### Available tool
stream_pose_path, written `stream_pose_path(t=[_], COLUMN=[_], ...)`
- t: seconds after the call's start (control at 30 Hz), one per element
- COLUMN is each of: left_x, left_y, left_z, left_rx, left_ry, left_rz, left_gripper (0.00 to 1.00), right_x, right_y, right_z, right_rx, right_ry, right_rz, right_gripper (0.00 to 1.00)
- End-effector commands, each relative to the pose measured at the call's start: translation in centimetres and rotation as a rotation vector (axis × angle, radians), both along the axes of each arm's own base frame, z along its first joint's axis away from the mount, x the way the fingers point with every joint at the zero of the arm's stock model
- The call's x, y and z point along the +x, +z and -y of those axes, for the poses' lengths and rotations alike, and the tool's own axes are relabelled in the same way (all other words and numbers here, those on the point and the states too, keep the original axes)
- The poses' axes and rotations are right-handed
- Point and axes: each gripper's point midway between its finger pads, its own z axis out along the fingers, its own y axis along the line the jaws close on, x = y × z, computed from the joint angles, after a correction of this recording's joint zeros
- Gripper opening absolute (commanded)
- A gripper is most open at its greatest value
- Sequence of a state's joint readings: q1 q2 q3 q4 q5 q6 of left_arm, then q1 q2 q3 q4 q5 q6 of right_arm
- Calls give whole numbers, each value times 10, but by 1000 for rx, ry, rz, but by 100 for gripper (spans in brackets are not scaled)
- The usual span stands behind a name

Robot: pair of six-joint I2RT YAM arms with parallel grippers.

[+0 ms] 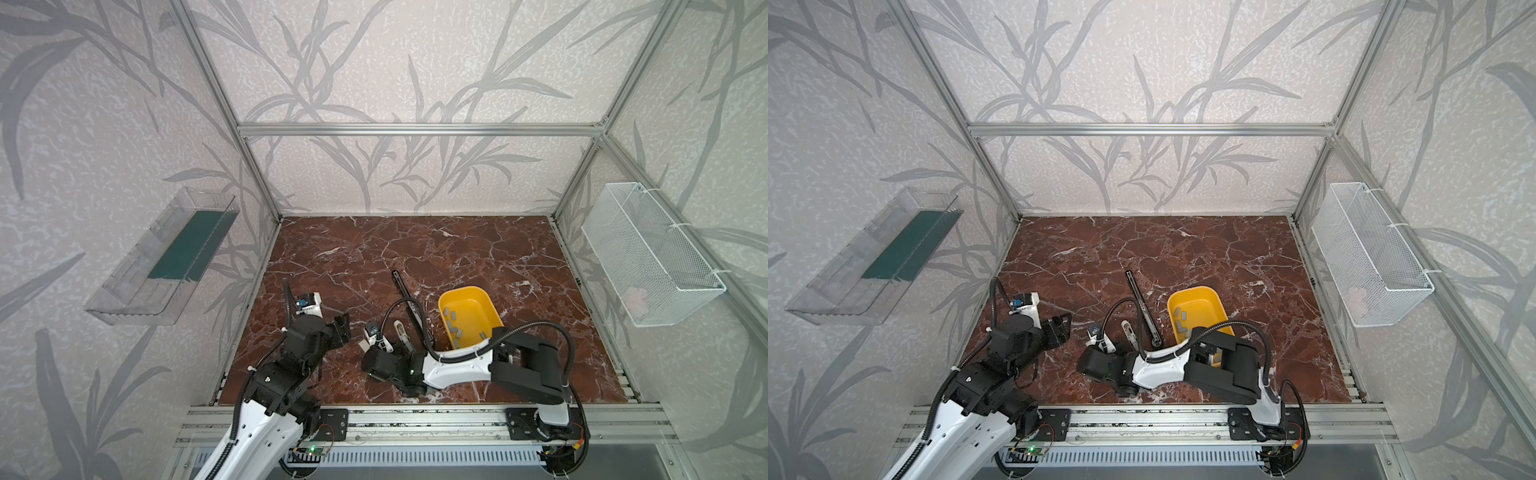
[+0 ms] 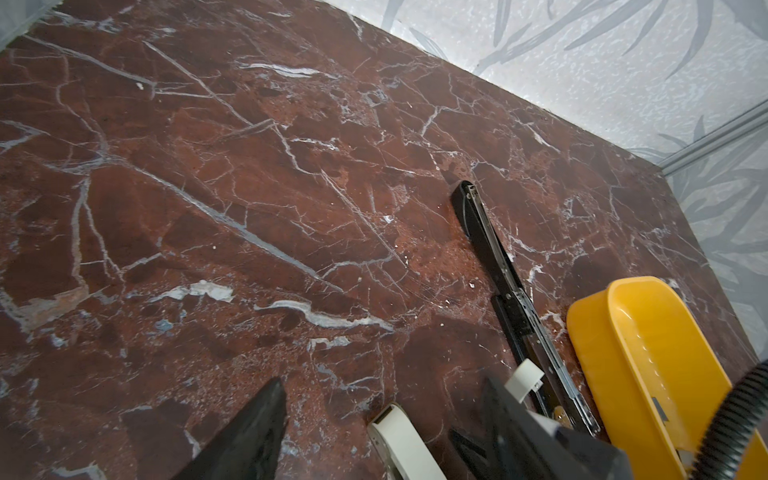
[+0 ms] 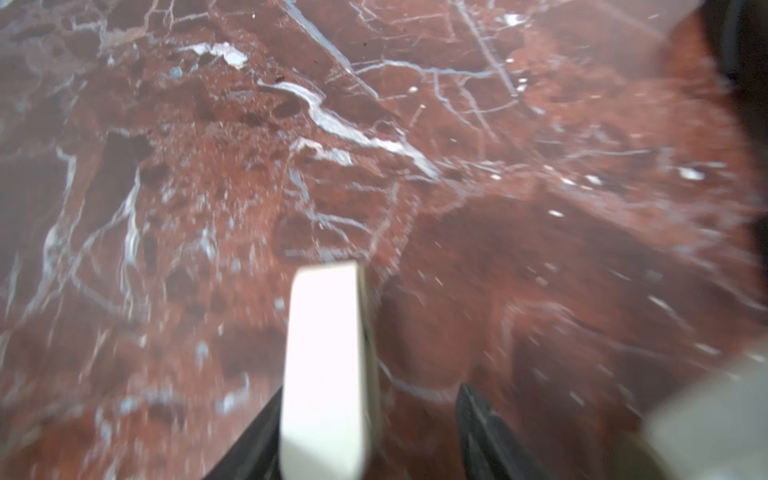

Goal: Load the staples into the stapler

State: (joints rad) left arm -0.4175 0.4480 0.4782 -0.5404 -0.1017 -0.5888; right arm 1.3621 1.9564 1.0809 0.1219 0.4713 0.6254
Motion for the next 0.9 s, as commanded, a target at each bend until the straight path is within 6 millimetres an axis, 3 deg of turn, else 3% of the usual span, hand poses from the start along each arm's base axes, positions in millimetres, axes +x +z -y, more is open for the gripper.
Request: stream_pose_path(t=[0.0,0.13,0.3,0.6,0.87], left_x=[1,0,6,13,12], left_y=[24,33,29,21,7], left_z=[19,43,72,96,125], left_rx=[-69,-154,-246,-244,-226], left_ry=[-95,-206,-303,-349,-415], left_rz=[57,81,50,26,-3], left_gripper=[74,72,65,64,63], right_x=[-10,-18,-24,-26,-22], right_y=[43,57,46,24,3], right_z=[18,57,105,155,184], right_rx=[32,64,74,10,-67], right_ry=[29,6,-39,-110,-142], right_rz=[67,82,57,40,30], right_gripper=[64,64,62,61,61])
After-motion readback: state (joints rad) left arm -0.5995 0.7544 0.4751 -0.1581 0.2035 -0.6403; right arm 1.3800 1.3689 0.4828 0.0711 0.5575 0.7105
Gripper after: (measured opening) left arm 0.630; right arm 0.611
